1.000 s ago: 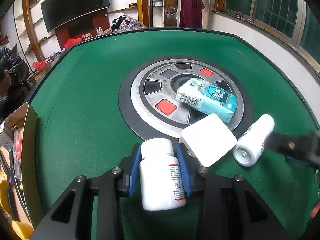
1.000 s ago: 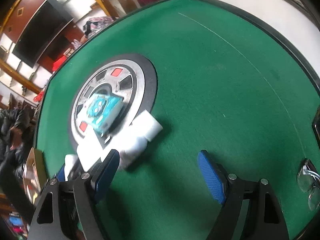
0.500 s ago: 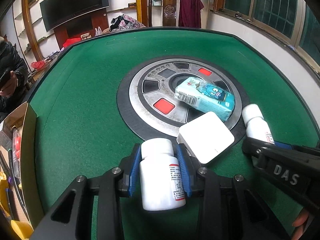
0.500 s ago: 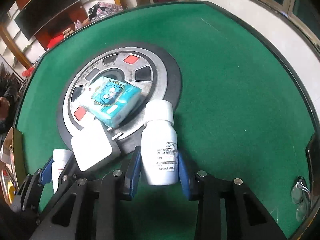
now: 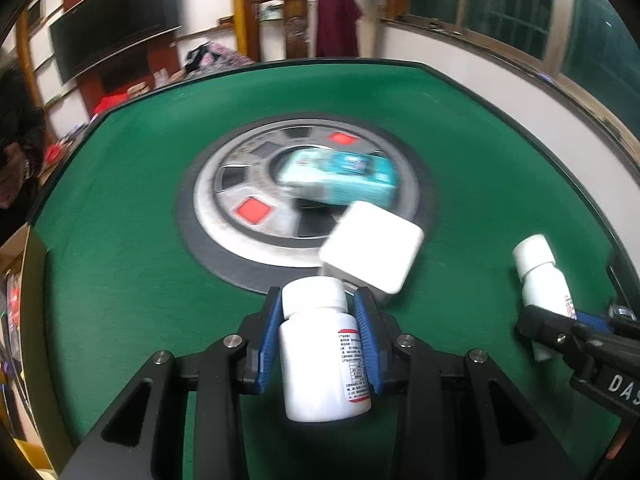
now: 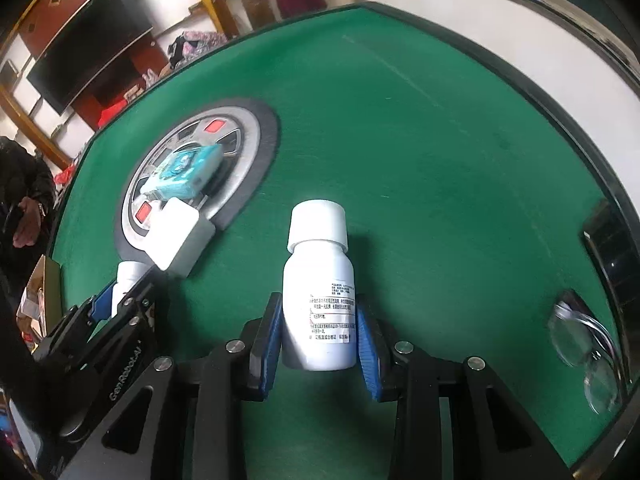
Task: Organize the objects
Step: 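Grasp the large white pill bottle with the left gripper while the right grasps a small white bottle, then lift both white bottles off the table and hold them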
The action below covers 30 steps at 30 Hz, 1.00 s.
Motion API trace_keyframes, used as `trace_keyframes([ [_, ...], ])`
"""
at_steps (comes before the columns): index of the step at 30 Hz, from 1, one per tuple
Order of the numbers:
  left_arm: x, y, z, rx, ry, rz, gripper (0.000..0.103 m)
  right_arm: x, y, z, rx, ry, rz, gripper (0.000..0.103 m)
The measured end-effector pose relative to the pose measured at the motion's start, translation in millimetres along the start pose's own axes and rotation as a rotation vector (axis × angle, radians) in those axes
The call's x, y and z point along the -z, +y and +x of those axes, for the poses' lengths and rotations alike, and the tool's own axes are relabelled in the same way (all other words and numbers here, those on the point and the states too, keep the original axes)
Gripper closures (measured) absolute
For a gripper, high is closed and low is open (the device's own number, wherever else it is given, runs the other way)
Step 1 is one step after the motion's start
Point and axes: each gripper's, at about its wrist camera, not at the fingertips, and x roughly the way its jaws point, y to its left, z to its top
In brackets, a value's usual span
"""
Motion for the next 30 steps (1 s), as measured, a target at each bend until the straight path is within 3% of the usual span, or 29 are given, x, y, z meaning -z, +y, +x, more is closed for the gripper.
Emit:
trace_keyframes([
  [10,7,-25,-5,0.057,-0.001,0.068,0.069,-2,-36,-14,0.019,-0.083,0.046,0.066],
  [19,6,-27,-5,0.099,-0.001,0.078,0.069,-34,-36,1,0.028,-0.094,0.079,0.066],
  [30,11,-39,-7,0.152,0.000,0.102,0.069,-20,-47,-3,0.078,-0.095,0.093,0.066],
])
